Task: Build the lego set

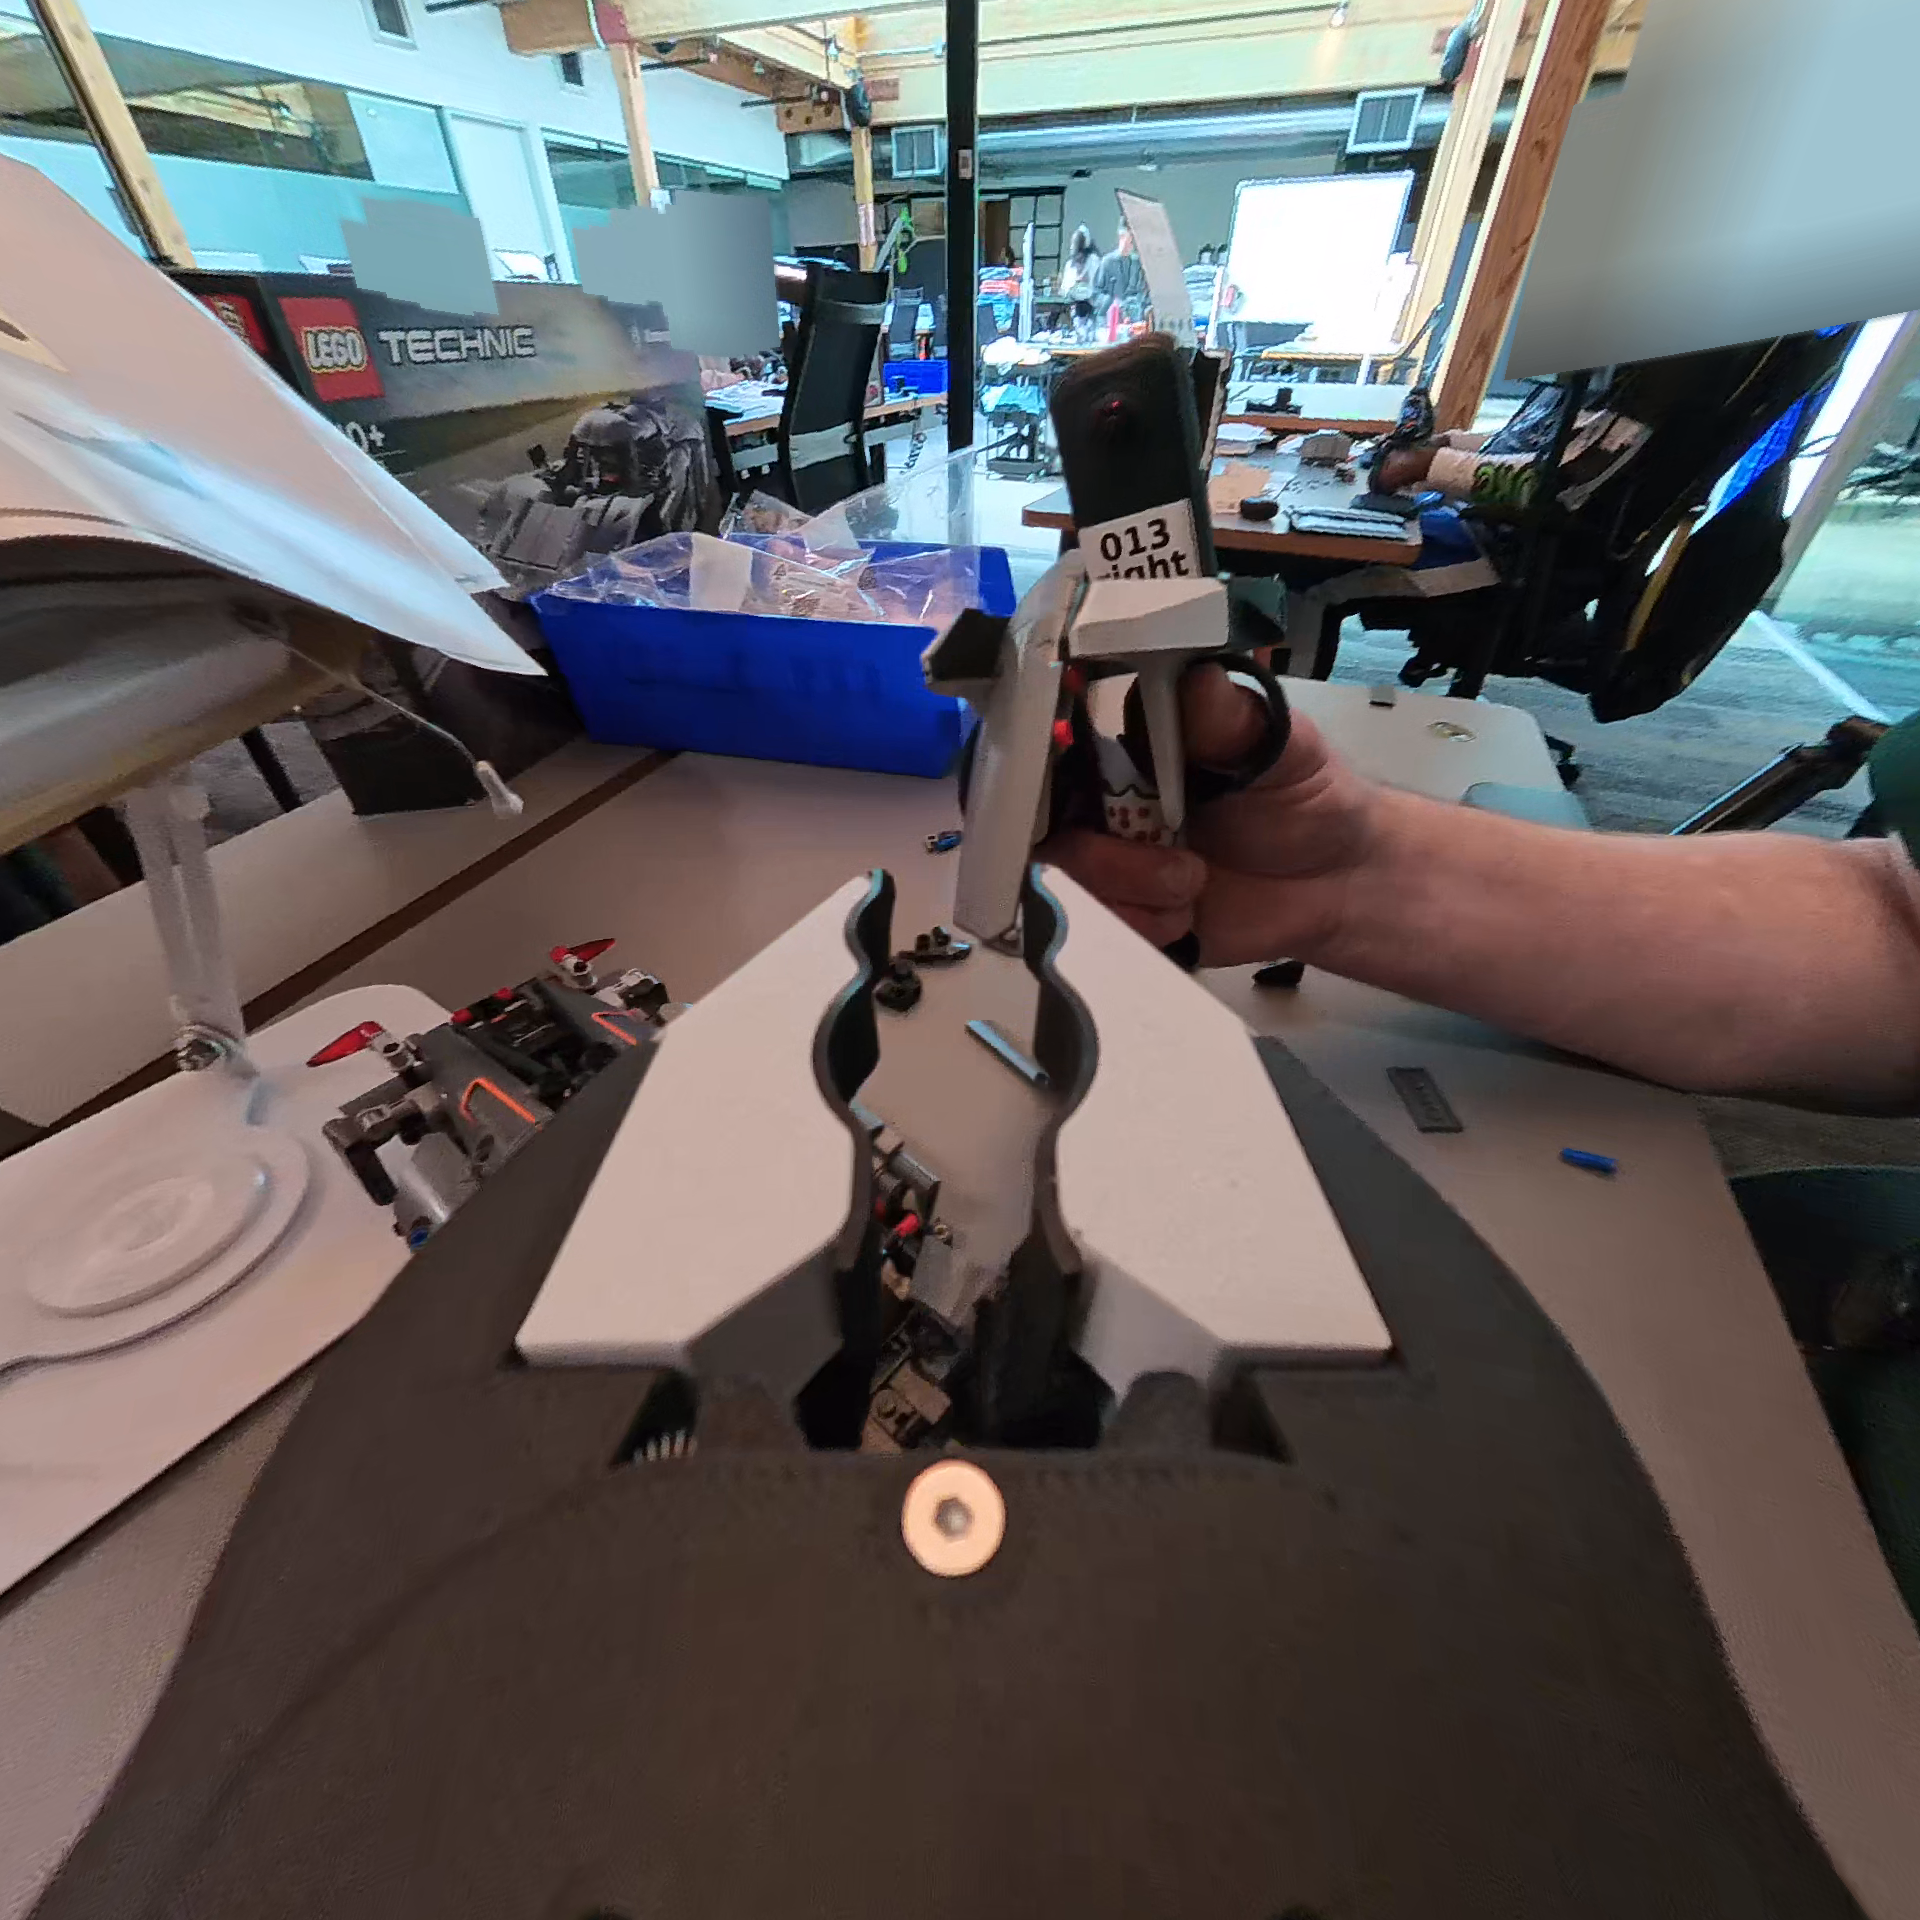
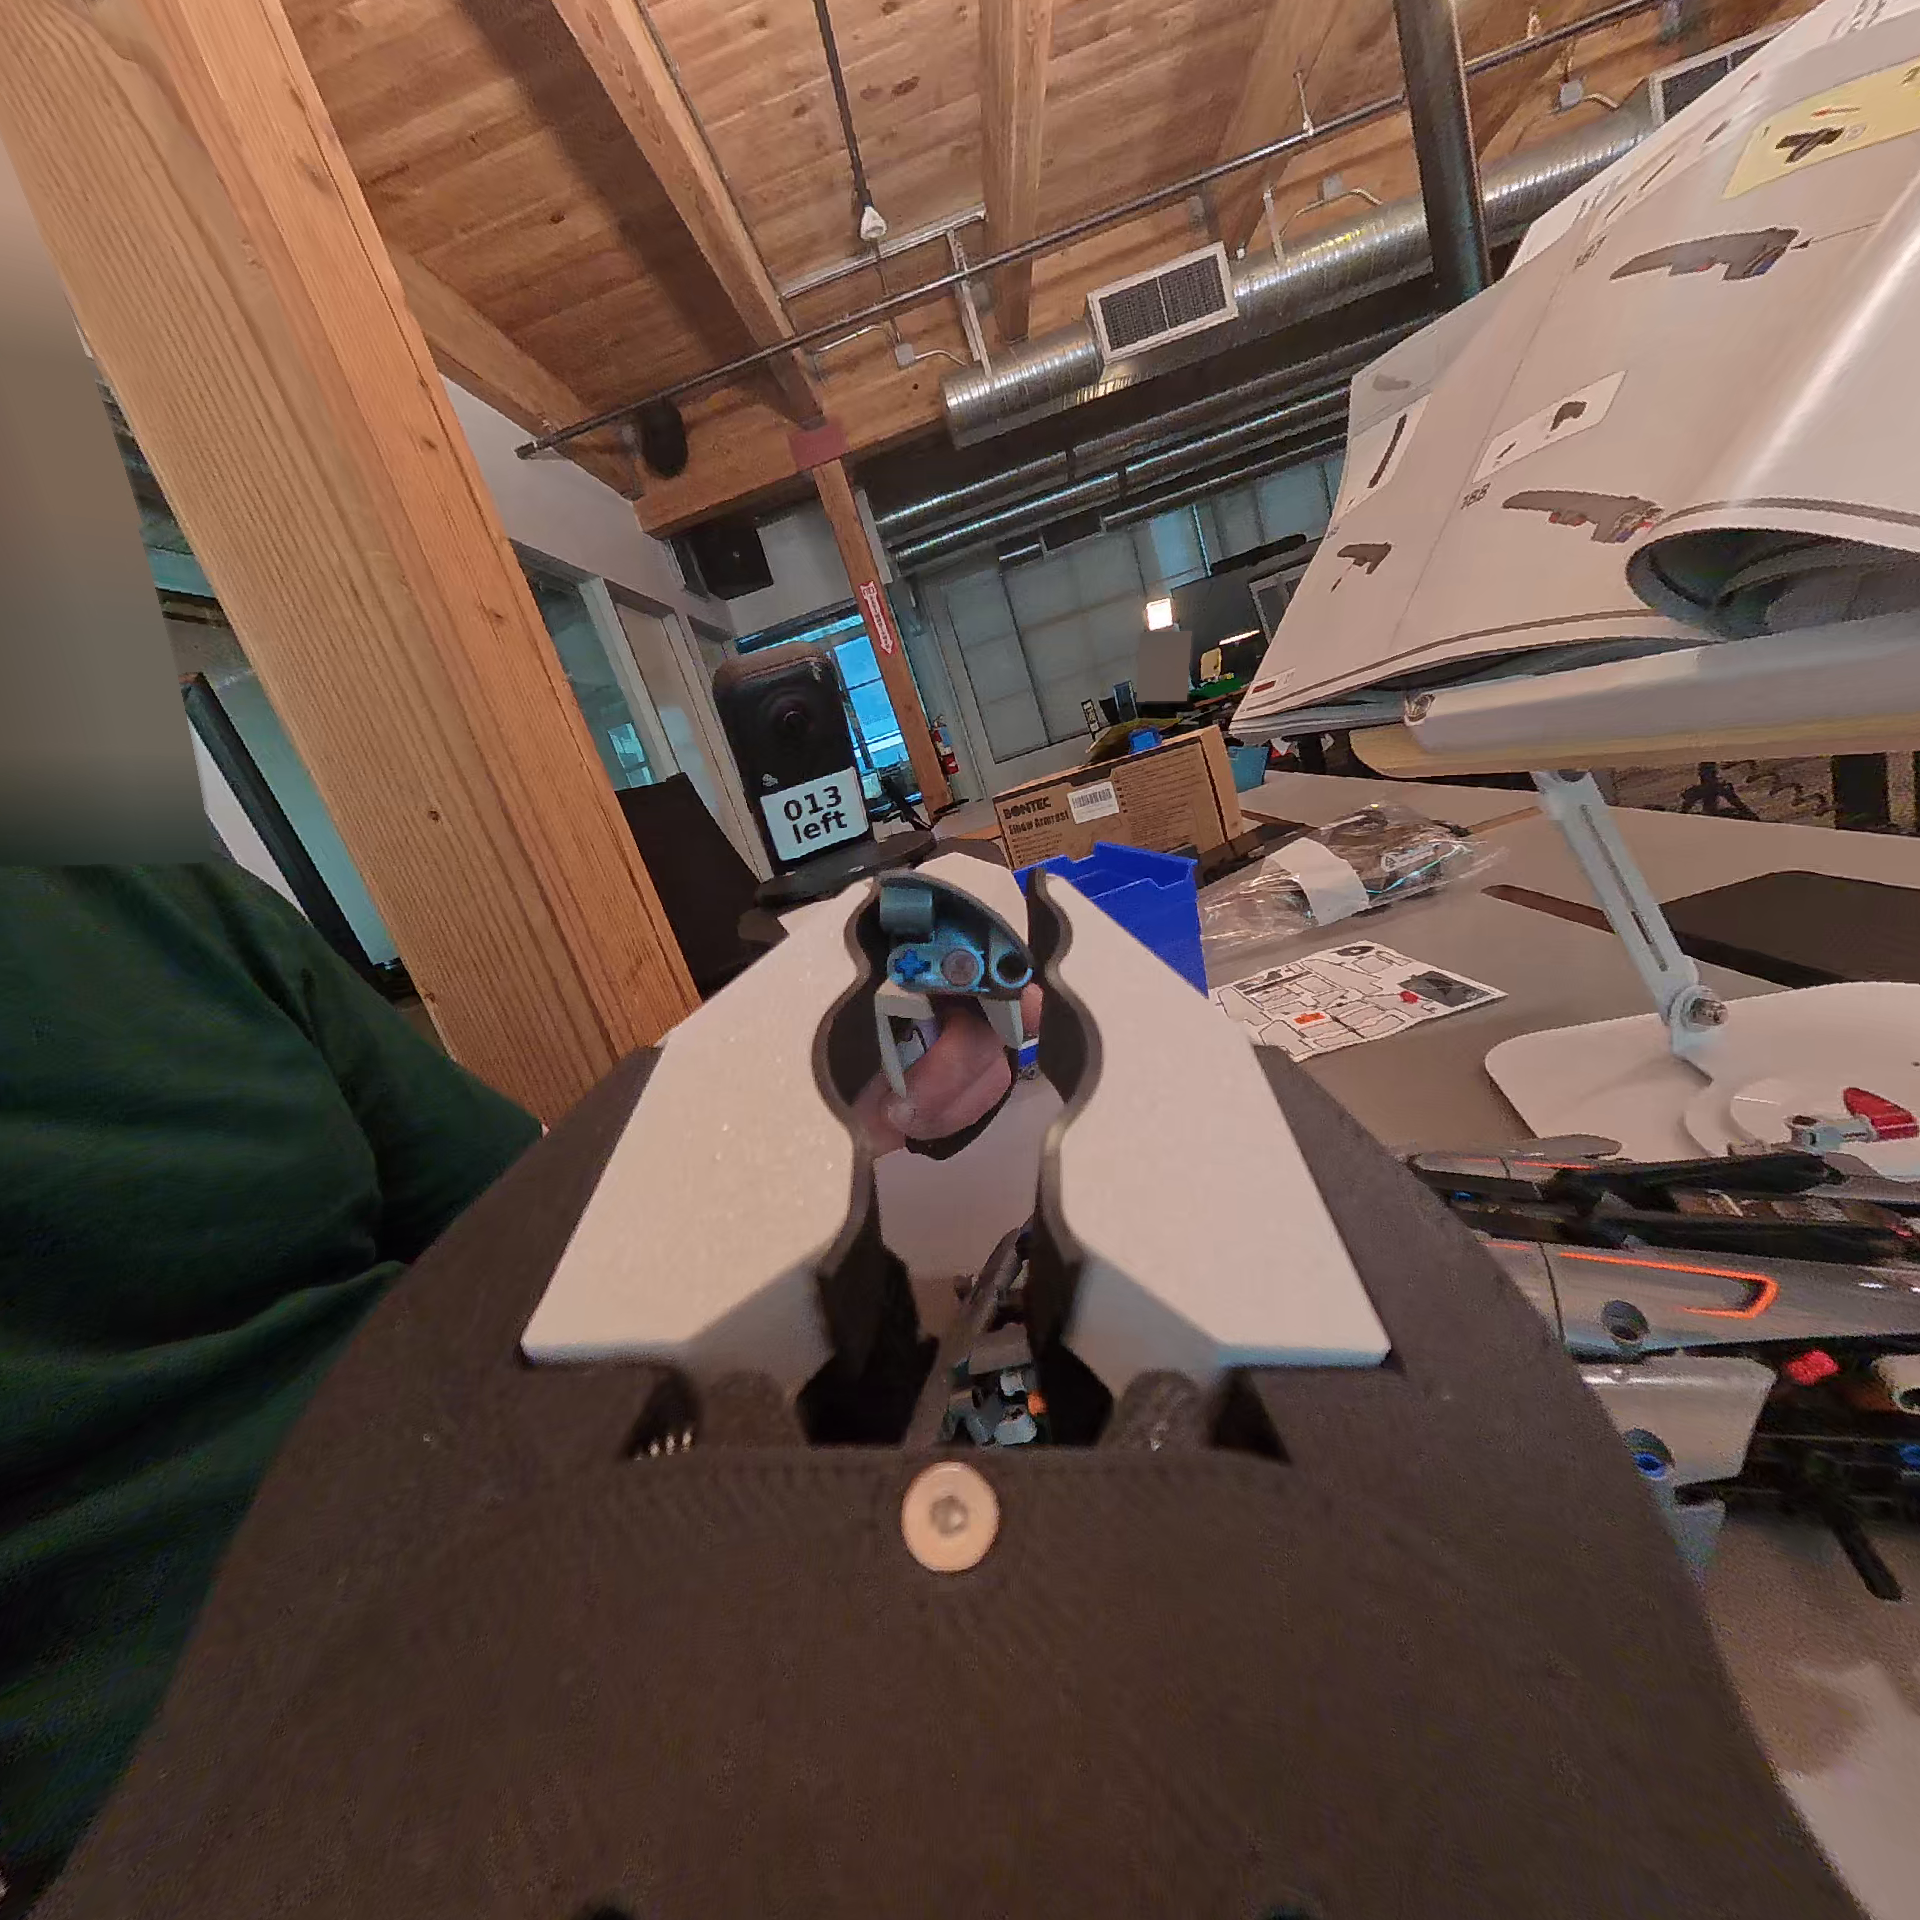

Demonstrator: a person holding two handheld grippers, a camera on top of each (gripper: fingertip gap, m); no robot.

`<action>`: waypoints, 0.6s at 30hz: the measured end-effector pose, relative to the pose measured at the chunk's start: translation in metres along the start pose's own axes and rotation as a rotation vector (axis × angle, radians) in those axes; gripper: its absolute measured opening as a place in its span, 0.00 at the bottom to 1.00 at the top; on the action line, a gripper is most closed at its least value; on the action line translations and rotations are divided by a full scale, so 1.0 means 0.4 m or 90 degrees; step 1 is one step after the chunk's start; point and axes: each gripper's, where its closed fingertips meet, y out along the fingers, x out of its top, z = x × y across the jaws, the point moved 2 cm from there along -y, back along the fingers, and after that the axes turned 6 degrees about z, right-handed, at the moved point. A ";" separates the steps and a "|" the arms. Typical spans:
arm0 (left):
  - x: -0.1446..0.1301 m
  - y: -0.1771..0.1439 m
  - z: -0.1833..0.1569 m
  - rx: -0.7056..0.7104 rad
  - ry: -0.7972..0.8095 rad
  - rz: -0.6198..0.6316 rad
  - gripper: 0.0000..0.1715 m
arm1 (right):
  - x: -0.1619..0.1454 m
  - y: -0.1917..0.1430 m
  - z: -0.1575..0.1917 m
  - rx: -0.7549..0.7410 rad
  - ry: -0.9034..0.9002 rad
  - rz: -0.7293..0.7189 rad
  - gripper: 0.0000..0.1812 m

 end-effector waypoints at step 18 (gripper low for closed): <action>0.051 -0.030 -0.092 -0.378 -0.259 -0.107 0.22 | 0.018 -0.006 0.105 0.100 -0.143 0.000 0.13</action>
